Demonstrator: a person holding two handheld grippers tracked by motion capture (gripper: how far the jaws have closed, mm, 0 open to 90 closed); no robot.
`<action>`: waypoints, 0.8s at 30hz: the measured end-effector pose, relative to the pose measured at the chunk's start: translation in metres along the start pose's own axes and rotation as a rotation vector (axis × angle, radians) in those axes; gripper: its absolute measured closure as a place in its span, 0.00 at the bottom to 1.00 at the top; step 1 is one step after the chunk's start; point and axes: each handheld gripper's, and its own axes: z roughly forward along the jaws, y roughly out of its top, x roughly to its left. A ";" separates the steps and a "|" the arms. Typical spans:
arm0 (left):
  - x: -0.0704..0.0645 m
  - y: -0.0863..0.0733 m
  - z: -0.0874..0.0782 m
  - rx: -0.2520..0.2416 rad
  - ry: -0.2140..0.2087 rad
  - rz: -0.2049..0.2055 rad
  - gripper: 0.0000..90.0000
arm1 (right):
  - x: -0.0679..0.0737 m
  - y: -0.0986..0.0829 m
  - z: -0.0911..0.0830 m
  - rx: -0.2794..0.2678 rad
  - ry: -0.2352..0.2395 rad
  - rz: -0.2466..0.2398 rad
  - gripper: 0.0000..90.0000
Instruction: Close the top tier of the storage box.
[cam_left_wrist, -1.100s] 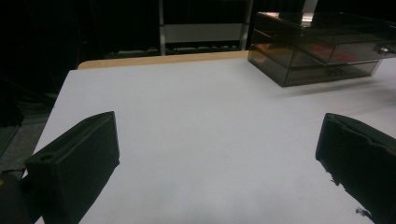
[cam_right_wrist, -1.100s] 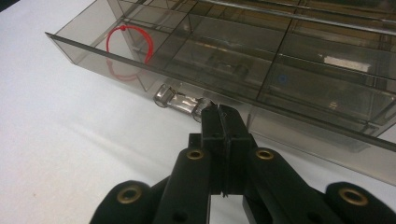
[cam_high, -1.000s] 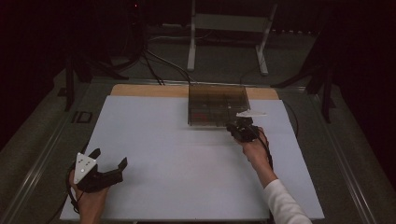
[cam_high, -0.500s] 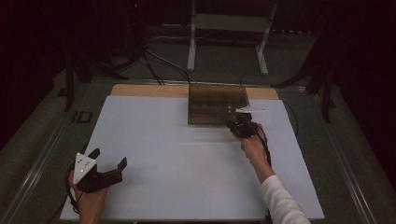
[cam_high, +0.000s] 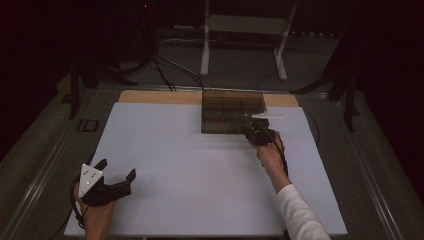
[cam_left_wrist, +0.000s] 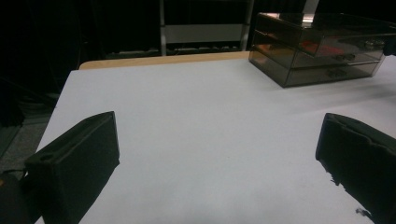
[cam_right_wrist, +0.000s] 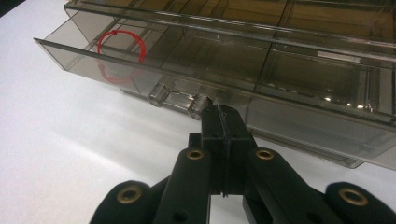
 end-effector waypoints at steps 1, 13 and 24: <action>0.000 0.000 0.000 0.000 0.000 0.000 0.01 | 0.000 0.000 0.000 0.001 -0.002 0.000 1.00; 0.000 0.000 0.000 -0.001 0.000 -0.001 0.01 | -0.001 0.011 0.004 -0.001 -0.016 0.018 1.00; 0.000 0.000 0.001 0.002 0.000 0.002 0.01 | -0.006 0.012 0.006 -0.013 -0.032 0.044 1.00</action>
